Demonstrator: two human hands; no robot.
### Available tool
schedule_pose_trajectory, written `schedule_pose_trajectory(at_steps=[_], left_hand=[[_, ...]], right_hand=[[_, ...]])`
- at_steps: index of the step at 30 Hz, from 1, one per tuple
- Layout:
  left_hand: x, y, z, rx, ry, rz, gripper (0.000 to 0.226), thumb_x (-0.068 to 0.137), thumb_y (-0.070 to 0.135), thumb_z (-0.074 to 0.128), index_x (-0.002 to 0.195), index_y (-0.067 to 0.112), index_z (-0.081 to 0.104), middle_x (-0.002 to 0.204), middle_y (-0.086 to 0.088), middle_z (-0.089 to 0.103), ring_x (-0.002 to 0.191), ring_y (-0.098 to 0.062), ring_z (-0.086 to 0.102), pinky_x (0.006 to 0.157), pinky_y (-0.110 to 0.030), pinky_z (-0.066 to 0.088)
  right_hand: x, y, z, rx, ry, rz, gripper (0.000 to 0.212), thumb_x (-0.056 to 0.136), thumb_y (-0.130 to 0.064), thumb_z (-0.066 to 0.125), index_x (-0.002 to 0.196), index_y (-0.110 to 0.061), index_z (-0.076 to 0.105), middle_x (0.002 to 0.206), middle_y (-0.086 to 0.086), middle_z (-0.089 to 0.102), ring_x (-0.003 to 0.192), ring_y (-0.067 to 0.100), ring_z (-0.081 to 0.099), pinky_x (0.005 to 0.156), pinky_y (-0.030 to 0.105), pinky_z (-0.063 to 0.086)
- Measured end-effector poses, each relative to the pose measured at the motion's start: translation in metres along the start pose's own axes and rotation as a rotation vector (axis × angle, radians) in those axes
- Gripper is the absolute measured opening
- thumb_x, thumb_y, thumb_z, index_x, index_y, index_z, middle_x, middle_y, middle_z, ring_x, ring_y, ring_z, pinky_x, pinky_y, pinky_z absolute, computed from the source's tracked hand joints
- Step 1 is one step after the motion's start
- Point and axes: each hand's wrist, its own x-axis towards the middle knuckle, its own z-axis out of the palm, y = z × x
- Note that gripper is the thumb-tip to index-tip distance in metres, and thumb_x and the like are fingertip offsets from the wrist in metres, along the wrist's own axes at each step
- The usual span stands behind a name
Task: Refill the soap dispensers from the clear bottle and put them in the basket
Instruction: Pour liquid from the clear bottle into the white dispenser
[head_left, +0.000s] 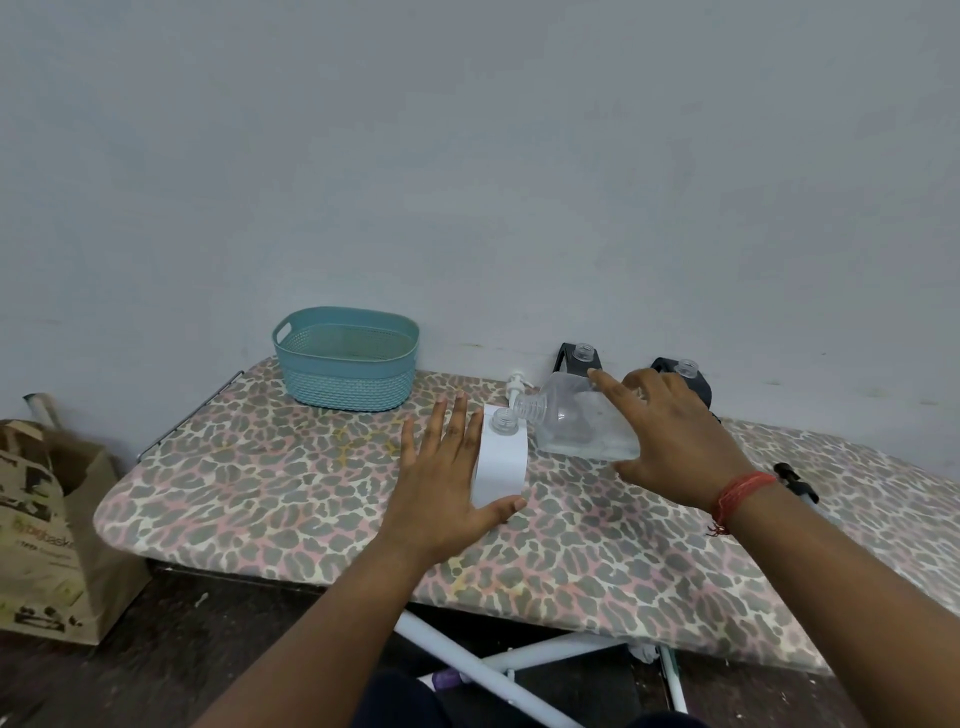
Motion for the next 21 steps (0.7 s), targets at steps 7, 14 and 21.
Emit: schedule_pose_trajectory(at_steps=[7,14,21], left_hand=[[0.000,0.000,0.002,0.018,0.010,0.003,0.113,0.082,0.095,0.017,0.164,0.021,-0.010,0.171,-0.002,-0.018,0.155,-0.020,-0.024,0.123,-0.060,-0.009],[0.001,0.000,0.002,0.026,0.024,0.005,0.113,0.083,0.095,0.017,0.164,0.021,-0.008,0.171,-0.003,-0.016,0.156,-0.020,-0.023,0.123,-0.062,-0.008],[0.000,0.000,0.002,0.034,0.045,0.007,0.112,0.084,0.094,0.020,0.164,0.019,-0.004,0.172,-0.004,-0.014,0.157,-0.022,-0.019,0.123,-0.063,-0.006]], right_hand=[[0.003,0.002,-0.007,-0.043,-0.029,-0.009,0.107,0.067,-0.041,0.080,0.156,-0.034,0.020,0.131,0.003,0.048,0.116,0.025,0.047,0.097,0.036,0.046],[0.006,0.003,-0.013,-0.073,-0.047,-0.023,0.106,0.070,-0.044,0.077,0.156,-0.035,0.017,0.134,0.003,0.046,0.119,0.026,0.045,0.098,0.035,0.044],[0.009,0.004,-0.017,-0.105,-0.061,-0.040,0.106,0.071,-0.049,0.076,0.155,-0.036,0.014,0.136,0.003,0.045,0.119,0.024,0.045,0.098,0.035,0.045]])
